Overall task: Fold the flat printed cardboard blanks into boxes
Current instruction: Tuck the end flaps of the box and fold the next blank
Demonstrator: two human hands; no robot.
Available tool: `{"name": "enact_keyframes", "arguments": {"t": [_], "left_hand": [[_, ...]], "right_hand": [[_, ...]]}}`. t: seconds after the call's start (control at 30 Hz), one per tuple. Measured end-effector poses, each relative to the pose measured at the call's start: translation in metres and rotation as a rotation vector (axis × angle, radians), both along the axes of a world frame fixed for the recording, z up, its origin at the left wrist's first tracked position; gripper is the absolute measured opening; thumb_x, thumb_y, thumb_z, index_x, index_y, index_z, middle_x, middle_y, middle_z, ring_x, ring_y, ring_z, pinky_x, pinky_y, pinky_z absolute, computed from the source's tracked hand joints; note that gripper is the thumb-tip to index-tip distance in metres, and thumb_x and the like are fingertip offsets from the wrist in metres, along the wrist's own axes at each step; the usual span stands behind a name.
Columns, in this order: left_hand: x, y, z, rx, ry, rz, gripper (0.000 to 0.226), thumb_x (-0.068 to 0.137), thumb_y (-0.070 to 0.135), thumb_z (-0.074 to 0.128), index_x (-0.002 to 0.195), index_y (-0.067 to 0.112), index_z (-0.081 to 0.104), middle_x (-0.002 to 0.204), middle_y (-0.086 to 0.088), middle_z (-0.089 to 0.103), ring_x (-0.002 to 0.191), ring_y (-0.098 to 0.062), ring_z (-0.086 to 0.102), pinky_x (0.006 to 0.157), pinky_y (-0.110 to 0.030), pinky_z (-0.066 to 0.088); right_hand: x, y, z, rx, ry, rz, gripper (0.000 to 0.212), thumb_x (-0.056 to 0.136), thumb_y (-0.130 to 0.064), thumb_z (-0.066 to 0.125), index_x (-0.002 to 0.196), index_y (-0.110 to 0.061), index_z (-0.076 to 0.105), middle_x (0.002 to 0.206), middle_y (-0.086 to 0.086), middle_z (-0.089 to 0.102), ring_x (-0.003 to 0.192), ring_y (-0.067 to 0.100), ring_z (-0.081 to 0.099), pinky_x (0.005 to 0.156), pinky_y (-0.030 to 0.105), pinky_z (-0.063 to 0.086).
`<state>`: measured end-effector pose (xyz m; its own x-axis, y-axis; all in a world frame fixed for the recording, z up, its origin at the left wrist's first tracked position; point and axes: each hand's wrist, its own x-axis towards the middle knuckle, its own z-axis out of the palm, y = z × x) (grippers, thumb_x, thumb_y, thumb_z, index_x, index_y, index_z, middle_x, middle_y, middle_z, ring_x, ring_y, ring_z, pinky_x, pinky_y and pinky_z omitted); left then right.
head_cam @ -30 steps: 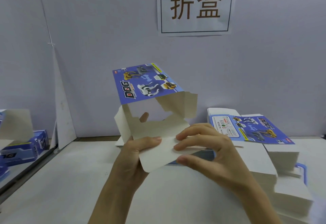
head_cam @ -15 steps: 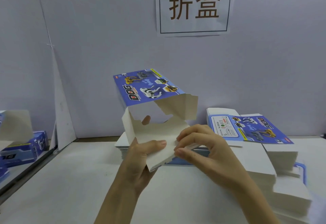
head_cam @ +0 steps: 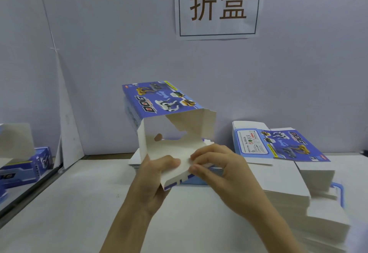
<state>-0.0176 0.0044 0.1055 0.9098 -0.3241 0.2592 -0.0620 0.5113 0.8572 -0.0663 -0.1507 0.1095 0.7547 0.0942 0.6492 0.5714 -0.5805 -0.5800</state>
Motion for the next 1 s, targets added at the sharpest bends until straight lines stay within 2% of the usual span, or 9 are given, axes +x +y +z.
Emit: {"name": "enact_keyframes", "arguments": {"t": [0.1,0.2,0.27,0.4,0.53,0.7,0.8,0.9,1.0], "left_hand": [[0.009,0.012,0.002,-0.212,0.070,-0.129,0.034,0.054,0.002,0.073,0.087,0.007,0.066,0.090,-0.020,0.068,0.086,-0.031,0.070,0.076,-0.043,0.059],[0.018,0.027,0.000,-0.209,0.129,-0.155,0.064,0.052,0.031,0.089,0.108,0.017,0.062,0.121,-0.023,0.063,0.111,-0.036,0.060,0.091,-0.053,0.053],[0.028,0.034,-0.007,-0.008,0.189,0.057,0.078,0.057,0.030,0.087,0.127,0.021,0.054,0.122,-0.014,0.061,0.113,-0.033,0.059,0.081,-0.046,0.057],[0.047,0.056,-0.030,0.713,0.026,0.546,0.122,0.065,0.015,0.088,0.154,0.026,0.004,0.155,-0.005,0.017,0.140,-0.025,0.027,0.106,-0.044,0.038],[0.058,0.100,-0.044,0.731,-0.095,0.394,0.097,0.060,0.015,0.085,0.139,0.038,0.033,0.127,0.008,0.051,0.091,-0.004,0.067,0.057,-0.014,0.054],[0.061,0.137,-0.059,0.796,0.137,0.249,0.087,0.045,0.019,0.094,0.117,0.038,0.049,0.109,0.007,0.053,0.089,-0.019,0.064,0.053,-0.023,0.056],[0.062,0.159,-0.067,0.726,0.256,0.305,0.089,0.041,0.026,0.091,0.121,0.027,0.052,0.112,-0.009,0.060,0.092,-0.026,0.067,0.057,-0.031,0.058],[0.057,0.172,-0.067,0.456,0.358,0.341,0.077,0.048,0.026,0.084,0.120,0.014,0.059,0.100,-0.012,0.074,0.079,-0.025,0.073,0.058,-0.031,0.059],[0.061,0.176,-0.052,0.184,0.448,0.426,0.053,0.055,0.023,0.081,0.103,0.006,0.066,0.080,-0.013,0.074,0.077,-0.024,0.070,0.055,-0.031,0.060]], "right_hand": [[0.008,0.009,-0.005,0.306,-0.014,0.011,0.011,0.091,-0.015,0.064,0.082,-0.015,0.071,0.083,-0.011,0.069,0.083,0.005,0.061,0.076,0.016,0.045],[0.014,0.005,-0.007,0.582,-0.057,-0.032,0.017,0.090,-0.028,0.054,0.081,-0.016,0.063,0.072,-0.015,0.067,0.071,0.000,0.059,0.066,0.014,0.046],[0.016,-0.004,-0.008,0.606,-0.046,-0.027,0.021,0.086,-0.035,0.051,0.080,-0.018,0.062,0.072,-0.015,0.066,0.069,-0.003,0.058,0.065,0.013,0.046],[0.022,-0.024,-0.010,0.762,0.067,0.051,0.021,0.077,-0.042,0.056,0.071,-0.029,0.071,0.075,-0.008,0.070,0.071,0.006,0.058,0.061,0.017,0.048],[0.035,-0.023,-0.013,0.864,0.151,0.067,0.020,0.079,-0.037,0.058,0.071,-0.024,0.072,0.074,-0.005,0.072,0.067,0.005,0.062,0.059,0.017,0.051],[0.078,-0.009,-0.017,1.005,0.152,-0.011,0.011,0.098,-0.016,0.053,0.106,-0.022,0.059,0.103,-0.006,0.062,0.086,0.010,0.069,0.066,0.023,0.058],[0.110,-0.004,-0.032,0.695,0.132,-0.266,0.033,0.099,-0.003,0.045,0.125,-0.021,0.051,0.130,0.002,0.049,0.105,0.011,0.056,0.093,0.036,0.053],[0.130,-0.002,-0.067,-0.040,0.375,-0.335,0.044,0.098,-0.006,0.044,0.141,-0.014,0.043,0.146,0.009,0.043,0.127,0.021,0.042,0.109,0.030,0.031],[0.135,0.001,-0.102,-0.623,0.565,-0.395,0.062,0.097,-0.022,0.047,0.152,-0.024,0.017,0.159,0.003,0.014,0.148,0.026,0.008,0.119,0.047,0.007]]}}
